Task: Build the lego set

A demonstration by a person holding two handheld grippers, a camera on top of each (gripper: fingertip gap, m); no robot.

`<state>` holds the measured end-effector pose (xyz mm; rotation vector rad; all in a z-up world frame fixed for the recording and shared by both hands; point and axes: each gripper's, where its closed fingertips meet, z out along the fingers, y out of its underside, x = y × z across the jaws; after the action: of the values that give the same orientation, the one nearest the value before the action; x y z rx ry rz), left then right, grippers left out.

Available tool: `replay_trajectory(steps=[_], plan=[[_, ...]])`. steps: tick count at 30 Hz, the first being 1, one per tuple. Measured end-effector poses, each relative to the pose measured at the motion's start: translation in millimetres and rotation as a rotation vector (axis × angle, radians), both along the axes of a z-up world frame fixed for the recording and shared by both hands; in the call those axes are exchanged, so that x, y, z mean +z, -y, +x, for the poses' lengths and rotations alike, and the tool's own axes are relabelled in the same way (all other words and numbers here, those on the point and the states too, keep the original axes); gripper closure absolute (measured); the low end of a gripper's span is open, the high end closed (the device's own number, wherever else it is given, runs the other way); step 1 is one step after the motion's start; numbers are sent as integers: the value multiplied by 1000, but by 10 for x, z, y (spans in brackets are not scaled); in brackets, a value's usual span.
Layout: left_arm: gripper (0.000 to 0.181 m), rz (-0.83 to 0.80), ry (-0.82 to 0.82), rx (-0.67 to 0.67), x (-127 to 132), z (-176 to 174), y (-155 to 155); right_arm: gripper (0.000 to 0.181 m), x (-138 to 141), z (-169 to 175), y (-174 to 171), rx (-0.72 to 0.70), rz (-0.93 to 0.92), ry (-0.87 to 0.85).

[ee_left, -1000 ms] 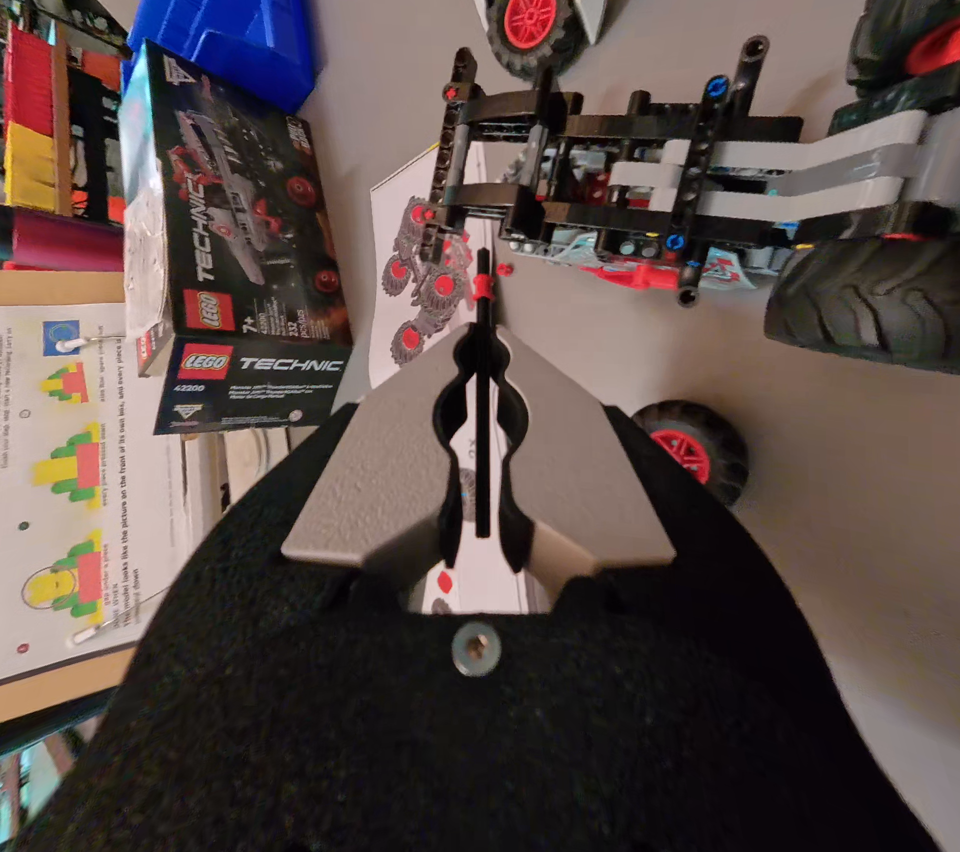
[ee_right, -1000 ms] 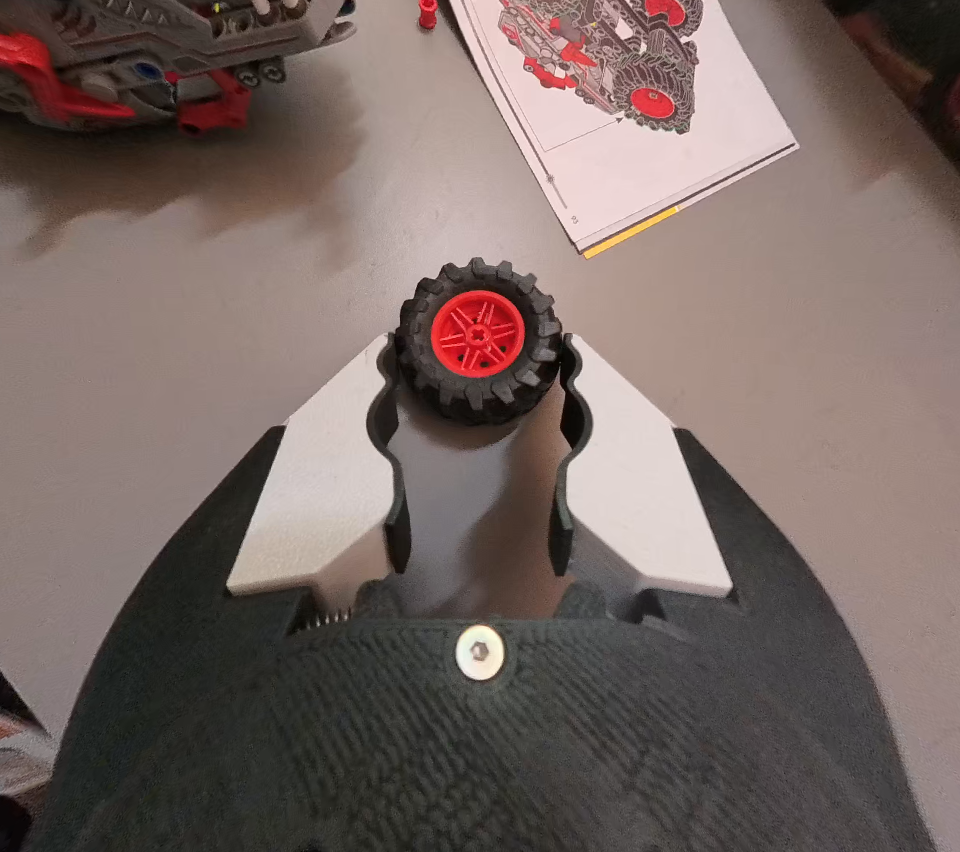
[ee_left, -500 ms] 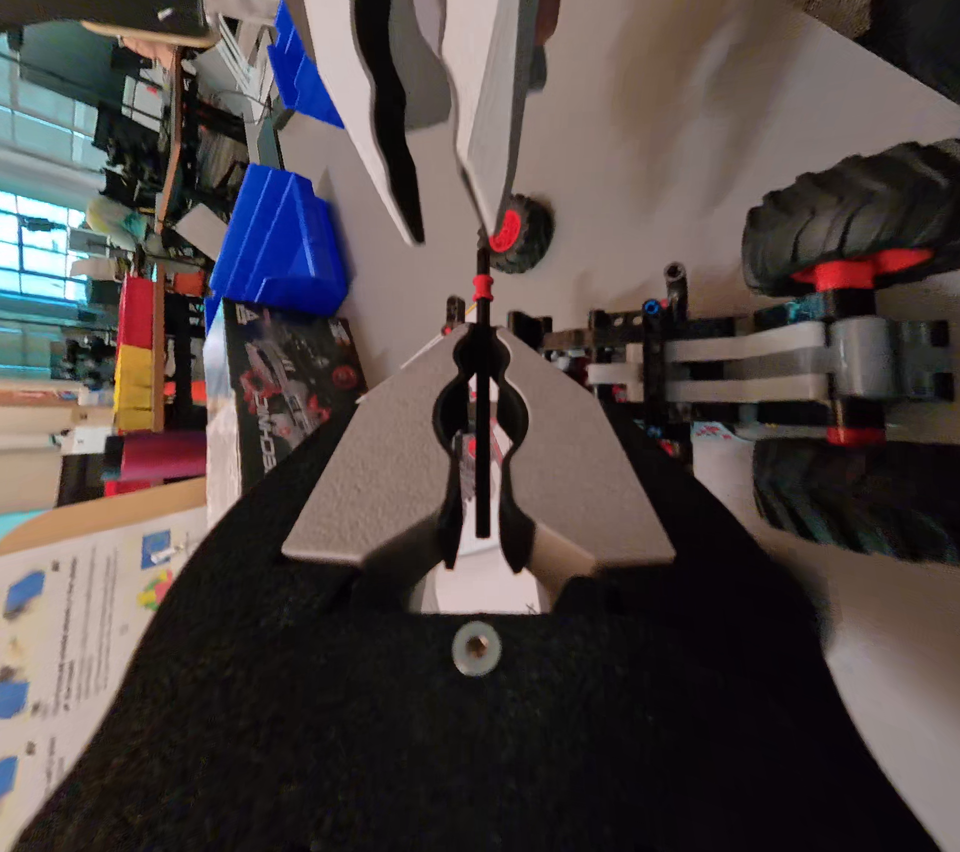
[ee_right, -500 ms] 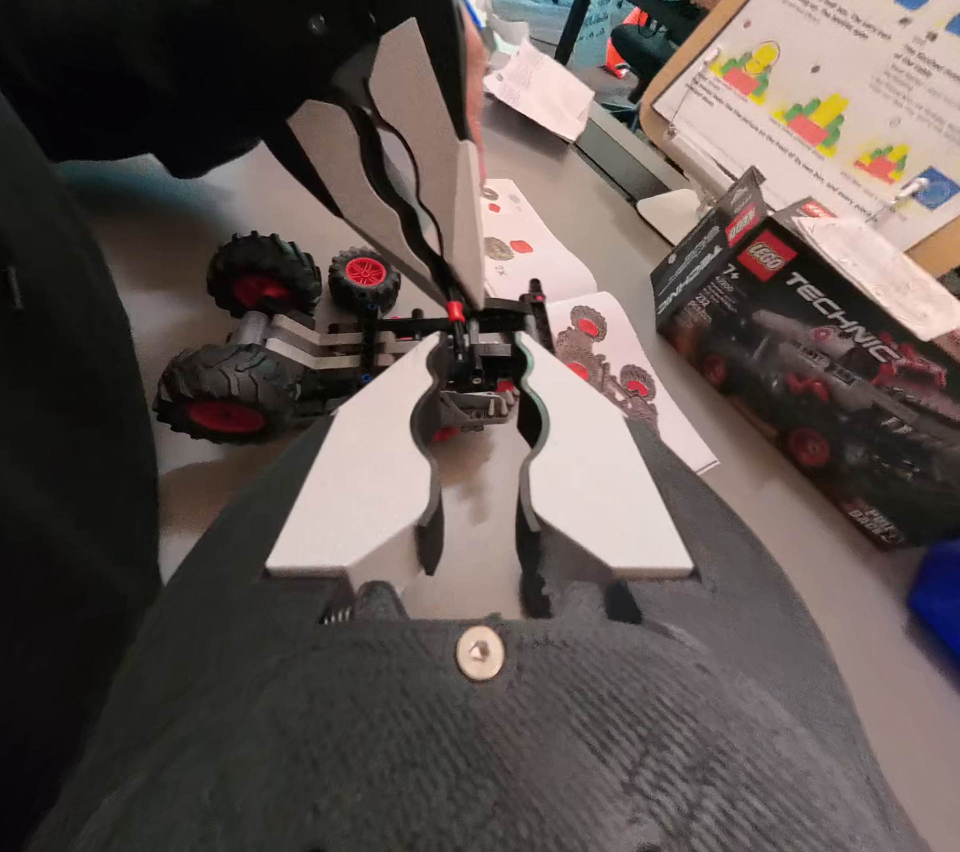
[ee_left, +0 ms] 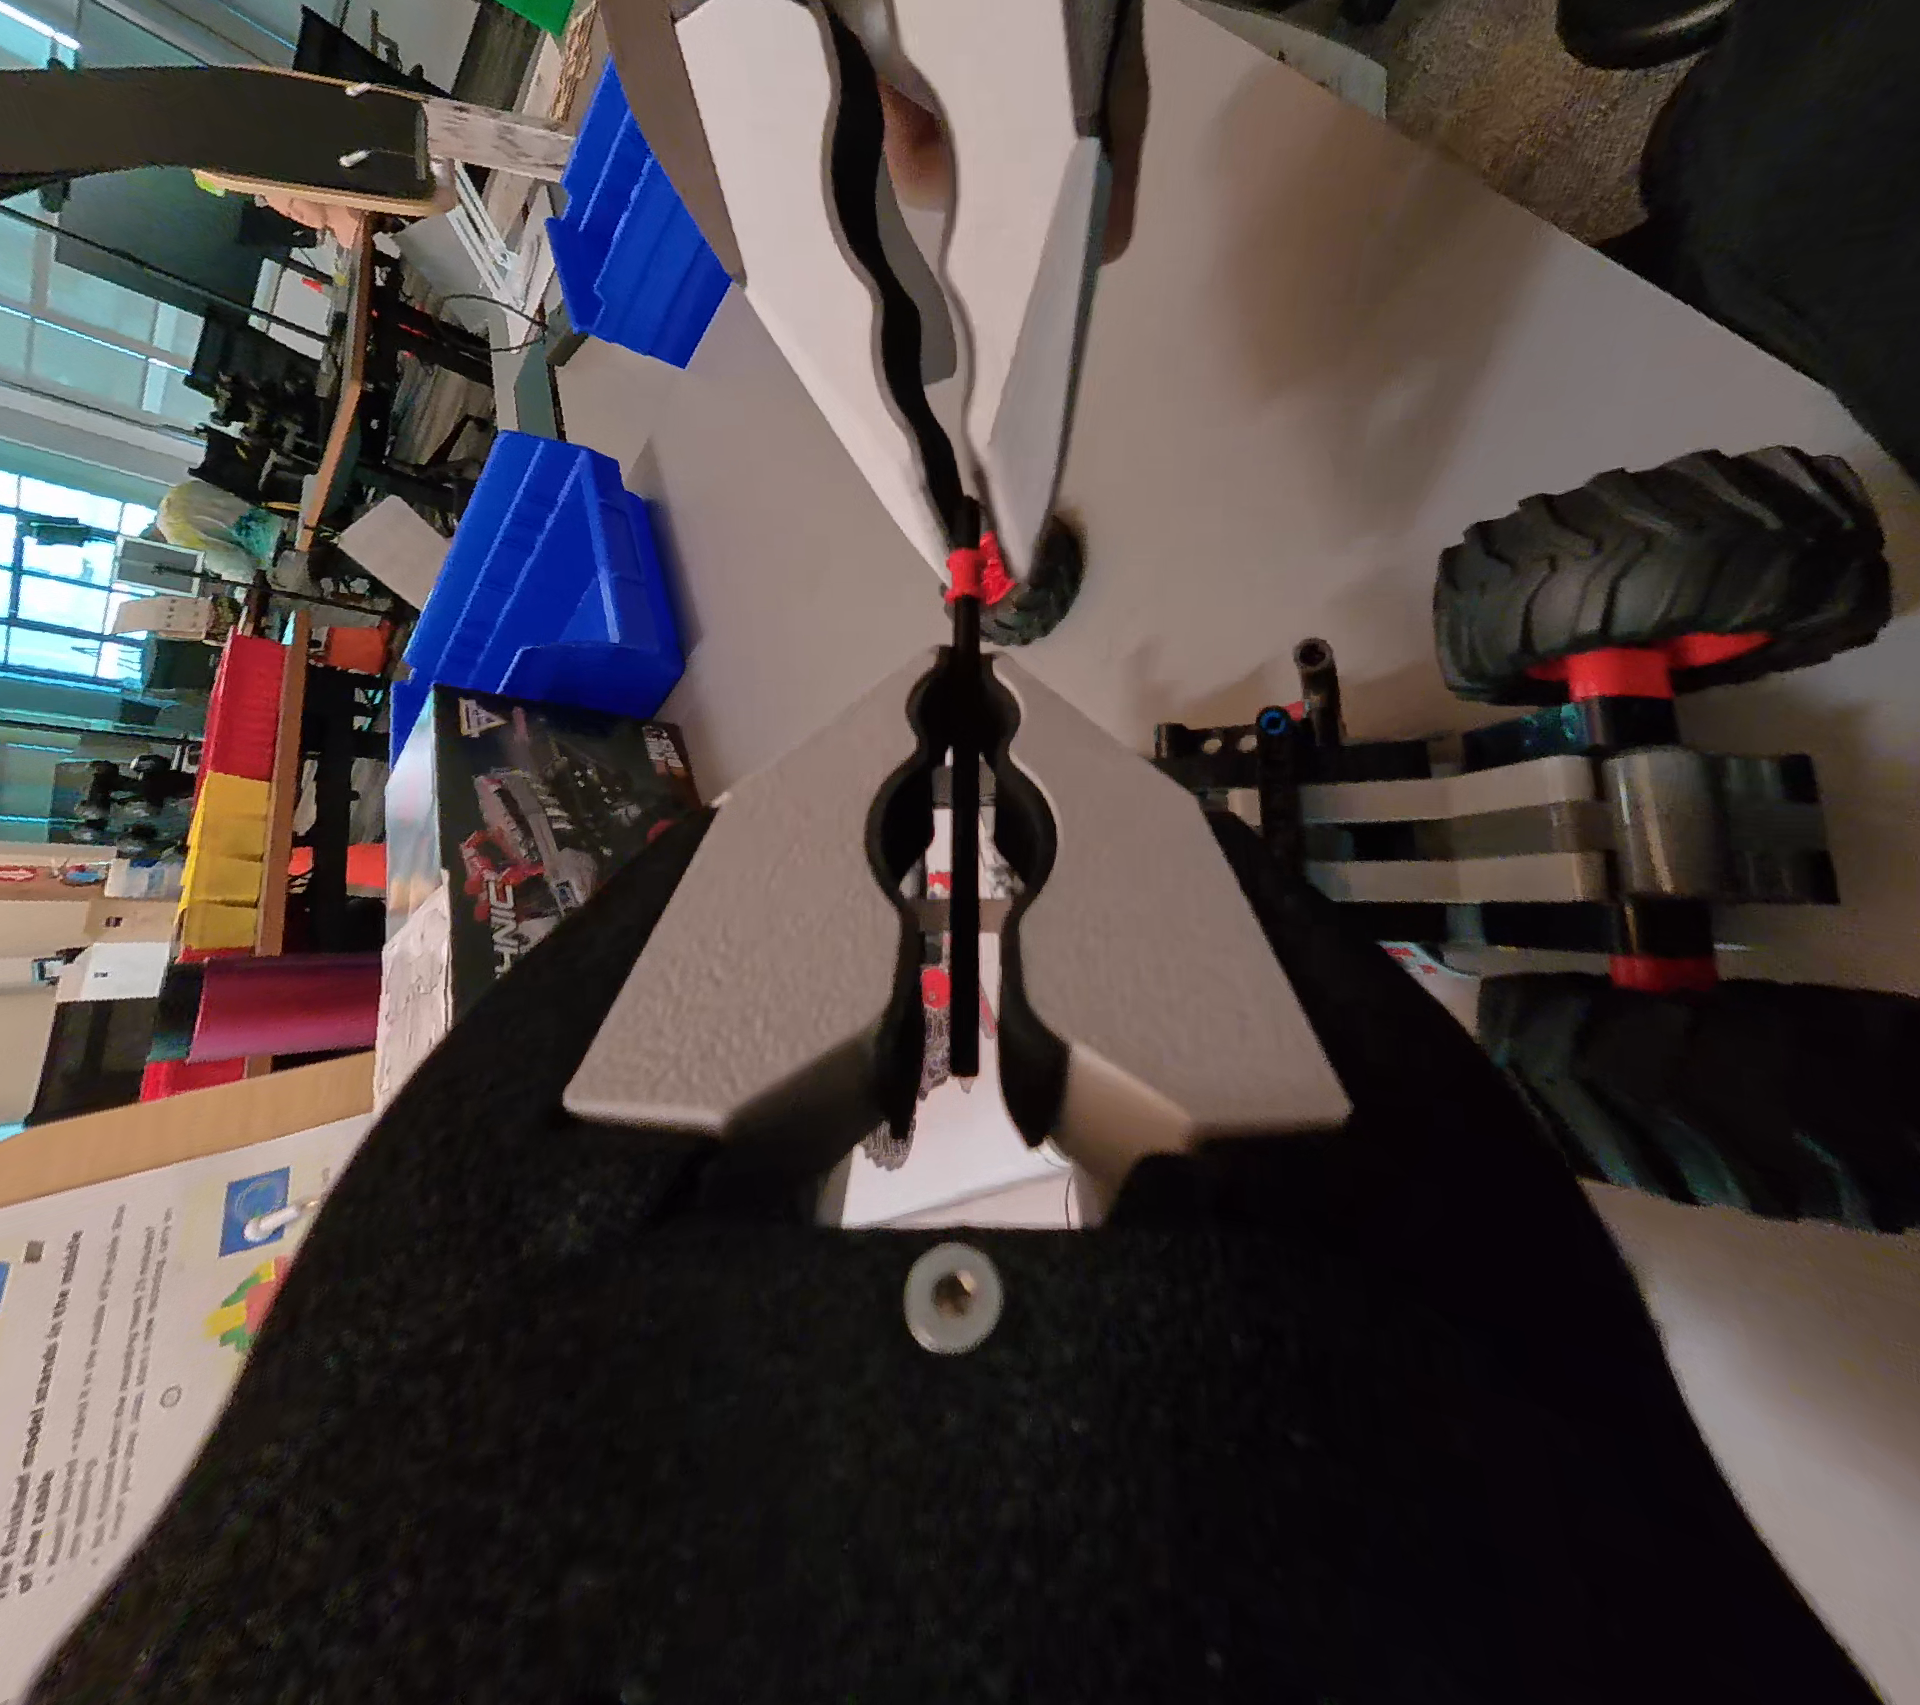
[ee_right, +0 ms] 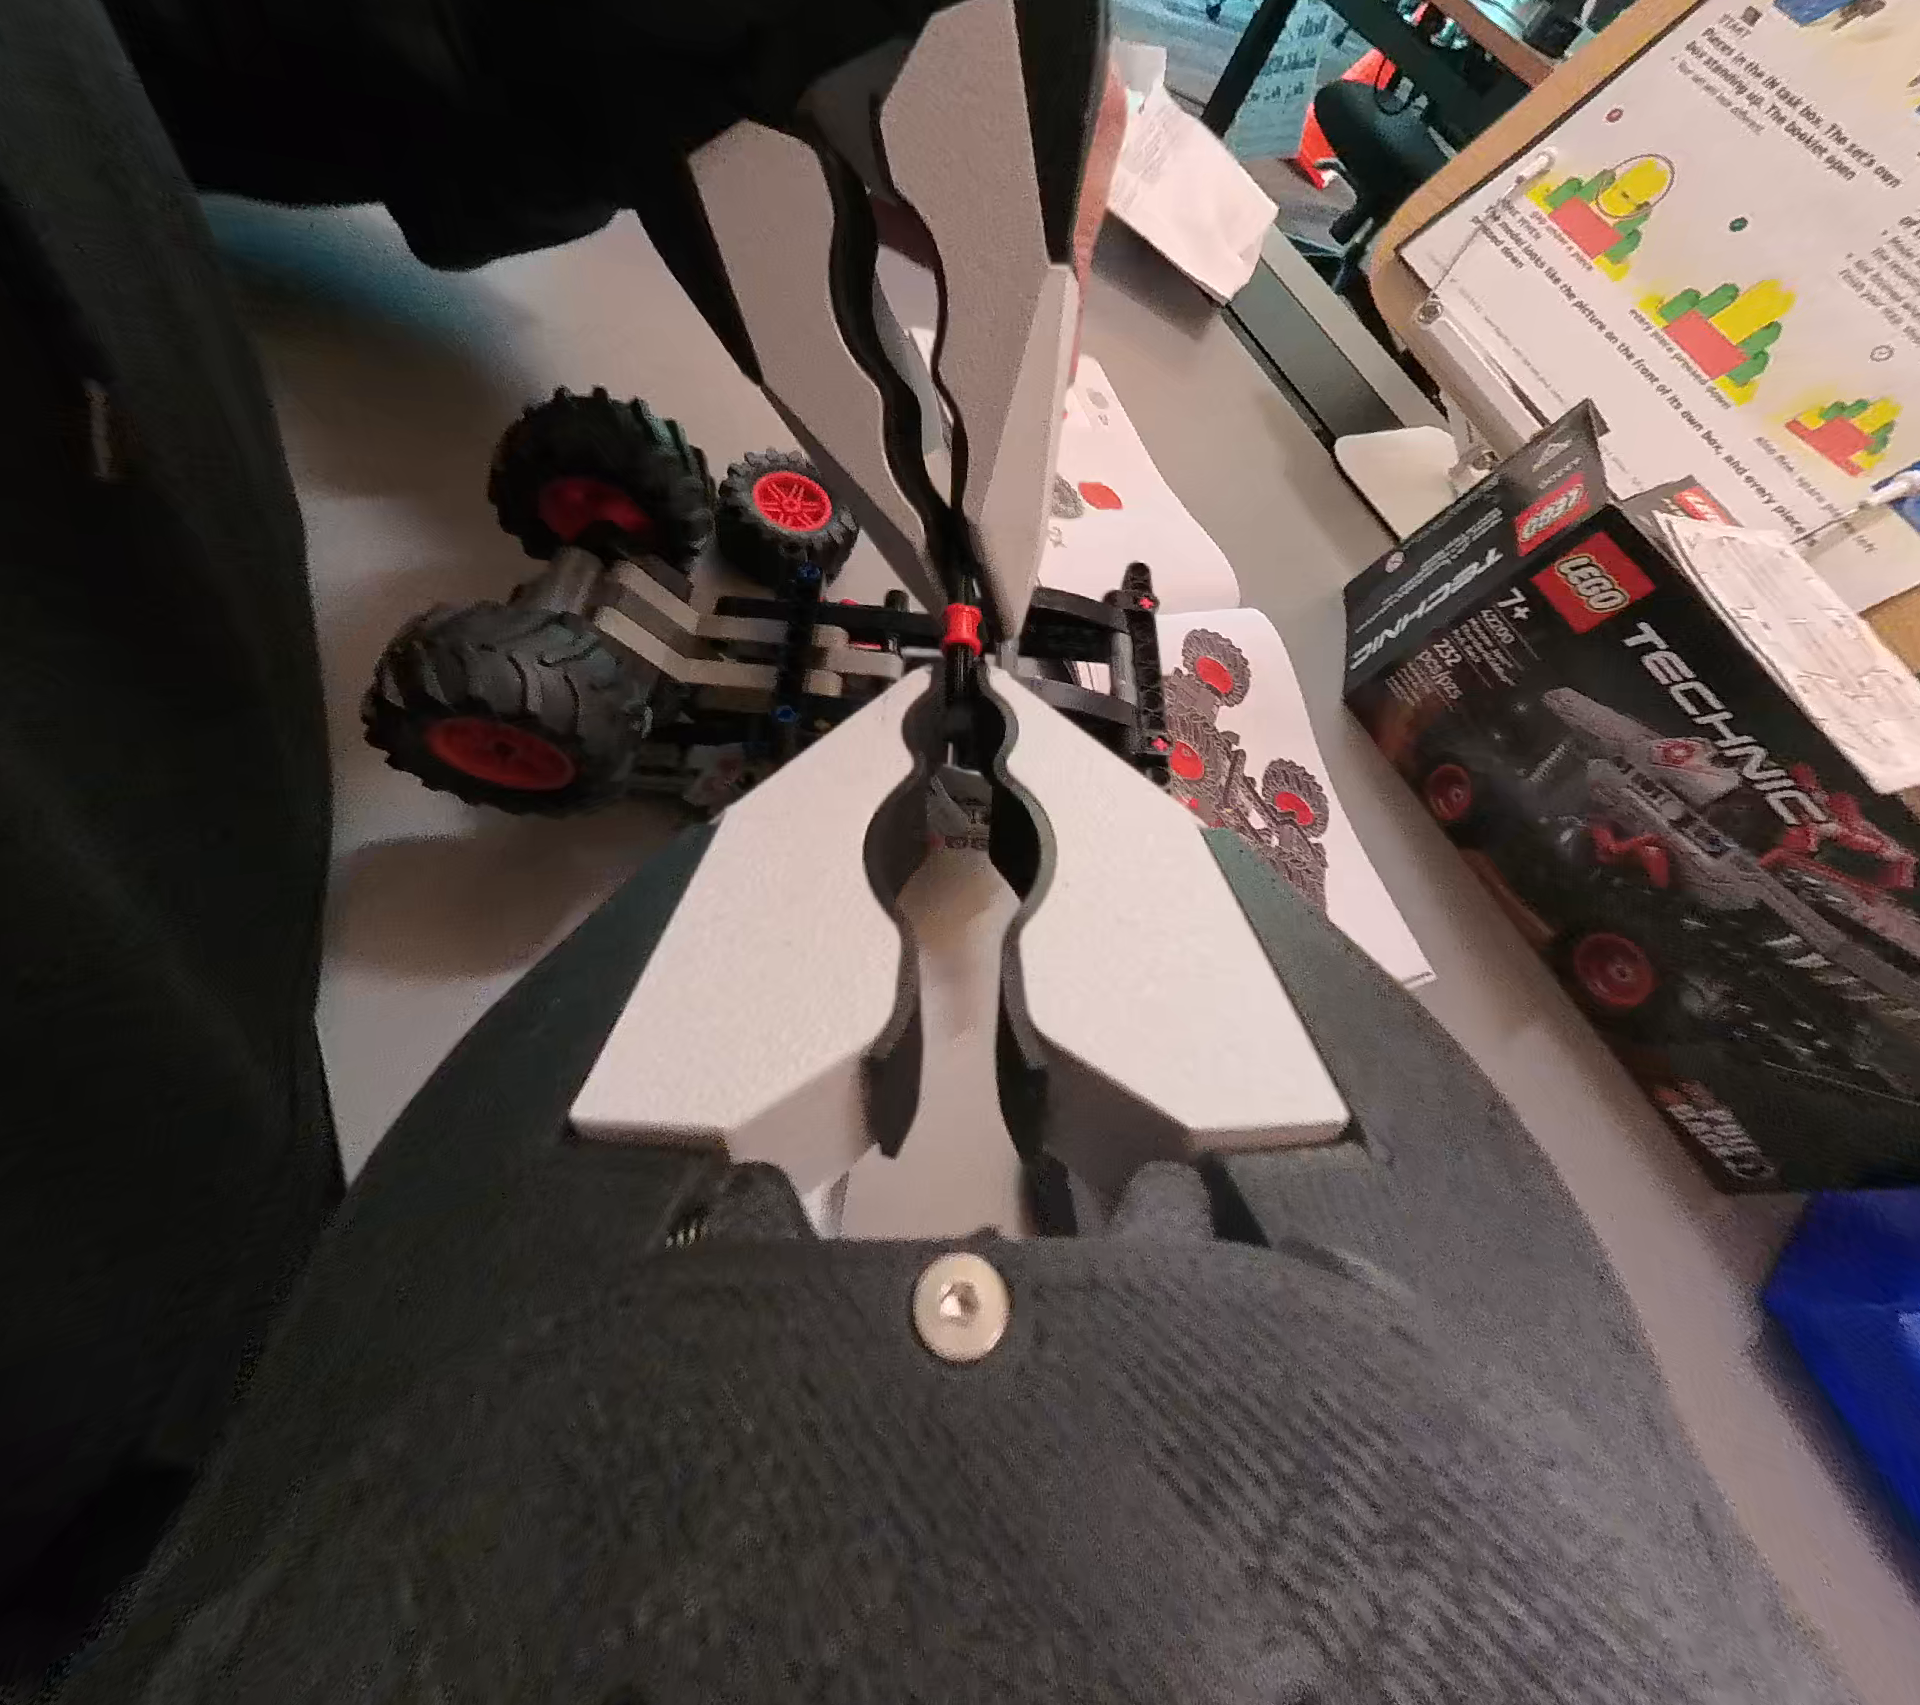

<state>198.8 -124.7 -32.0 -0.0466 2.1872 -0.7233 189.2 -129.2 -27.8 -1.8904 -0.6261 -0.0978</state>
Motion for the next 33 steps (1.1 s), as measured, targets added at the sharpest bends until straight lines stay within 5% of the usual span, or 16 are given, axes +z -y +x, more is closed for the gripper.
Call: replay_trajectory(steps=[1,7,13,21,33], plan=[[181,4,-2,3,-8,9,3,179,-3,14,3,-7,1,28],[167,-11,-4,42,-7,47,-28,179,-113,154,86,-85,-7,88],[155,-138,-154,174,-111,-38,-465,179,-274,395,368,-155,18,-81],[163,1,-286,189,-431,59,-410,179,-455,454,415,-142,-63,-49],[177,55,-408,229,-488,104,-322,179,-574,511,505,-140,-122,-41]])
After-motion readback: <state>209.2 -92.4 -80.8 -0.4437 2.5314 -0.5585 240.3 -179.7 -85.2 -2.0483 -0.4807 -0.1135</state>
